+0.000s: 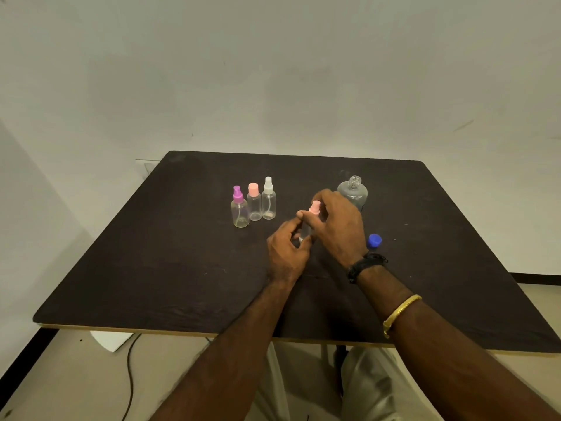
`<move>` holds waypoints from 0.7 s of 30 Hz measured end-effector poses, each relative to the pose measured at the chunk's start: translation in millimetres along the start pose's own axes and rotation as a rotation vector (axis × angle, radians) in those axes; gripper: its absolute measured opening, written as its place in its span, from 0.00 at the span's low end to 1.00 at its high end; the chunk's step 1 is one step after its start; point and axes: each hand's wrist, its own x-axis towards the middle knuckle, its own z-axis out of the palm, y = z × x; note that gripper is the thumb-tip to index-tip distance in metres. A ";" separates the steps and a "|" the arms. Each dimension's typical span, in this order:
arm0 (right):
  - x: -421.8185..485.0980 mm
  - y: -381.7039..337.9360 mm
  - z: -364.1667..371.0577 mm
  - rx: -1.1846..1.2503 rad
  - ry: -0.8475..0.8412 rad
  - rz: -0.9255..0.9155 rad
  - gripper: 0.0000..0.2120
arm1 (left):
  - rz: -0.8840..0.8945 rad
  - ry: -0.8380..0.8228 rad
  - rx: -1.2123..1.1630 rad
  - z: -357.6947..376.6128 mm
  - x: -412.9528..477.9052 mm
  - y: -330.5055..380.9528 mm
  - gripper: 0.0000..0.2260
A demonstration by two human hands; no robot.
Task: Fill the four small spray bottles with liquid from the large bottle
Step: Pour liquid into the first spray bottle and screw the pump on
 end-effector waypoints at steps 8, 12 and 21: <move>-1.6 -0.4 -2.3 0.171 -0.080 0.014 0.15 | -0.002 0.004 -0.059 -0.9 -0.3 0.8 0.20; 2.7 -2.0 -3.1 0.047 -0.047 0.009 0.13 | -0.008 0.022 -0.042 -0.6 -0.6 1.0 0.19; 2.0 -6.2 -2.3 0.231 -0.057 0.139 0.11 | -0.017 0.017 -0.031 -0.3 -0.7 2.5 0.21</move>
